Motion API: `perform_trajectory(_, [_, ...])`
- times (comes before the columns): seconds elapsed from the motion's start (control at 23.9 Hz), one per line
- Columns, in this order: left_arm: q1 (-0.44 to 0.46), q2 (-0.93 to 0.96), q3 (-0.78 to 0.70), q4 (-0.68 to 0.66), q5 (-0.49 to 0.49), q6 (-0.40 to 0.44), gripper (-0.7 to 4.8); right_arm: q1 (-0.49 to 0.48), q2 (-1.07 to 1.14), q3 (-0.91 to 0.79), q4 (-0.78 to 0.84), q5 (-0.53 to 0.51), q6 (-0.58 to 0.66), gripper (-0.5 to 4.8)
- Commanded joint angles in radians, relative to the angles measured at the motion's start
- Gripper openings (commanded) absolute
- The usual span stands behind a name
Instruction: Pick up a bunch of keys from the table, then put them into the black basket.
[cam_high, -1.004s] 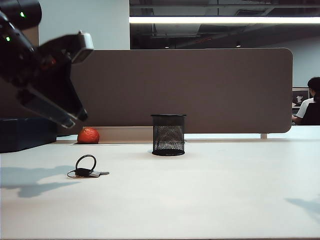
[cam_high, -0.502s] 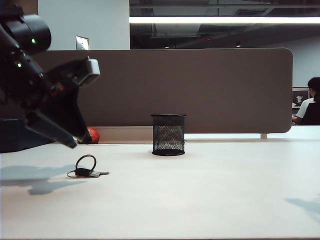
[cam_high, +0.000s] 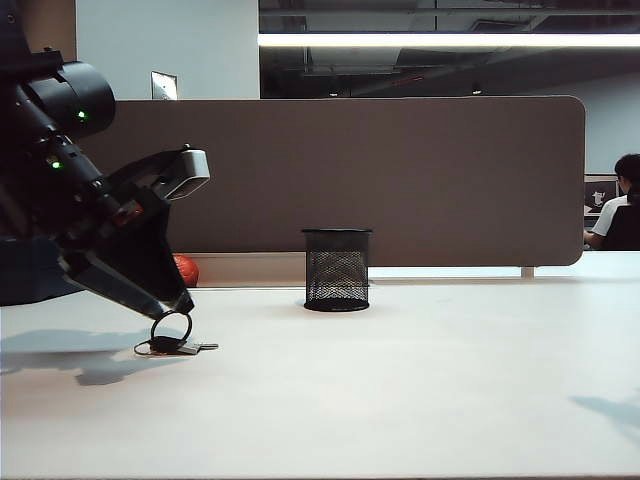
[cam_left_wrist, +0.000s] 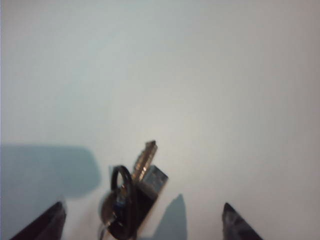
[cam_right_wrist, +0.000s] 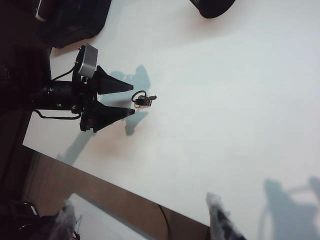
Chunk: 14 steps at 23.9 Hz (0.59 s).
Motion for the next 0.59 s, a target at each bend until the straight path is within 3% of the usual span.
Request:
perform_trajectory(0.04, [0.0, 0.012, 0.003, 0.05, 0.002, 0.007, 4.01, 0.001, 0.0, 0.002, 0.01, -0.005, 0.0, 3.47])
perform_trajectory(0.38, [0.0, 0.047, 0.003, 0.064, -0.02, 0.007, 3.93, 0.001, 0.0, 0.002, 0.009, -0.005, 0.0, 3.47])
perform_trajectory(0.5, [0.0, 0.063, 0.003, 0.06, -0.021, 0.007, 3.24, 0.001, 0.0, 0.002, 0.009, -0.005, 0.0, 3.47])
perform_trajectory(0.59, [0.0, 0.066, 0.003, 0.061, -0.021, 0.007, 2.4, 0.001, 0.0, 0.002, 0.009, -0.005, 0.0, 3.47])
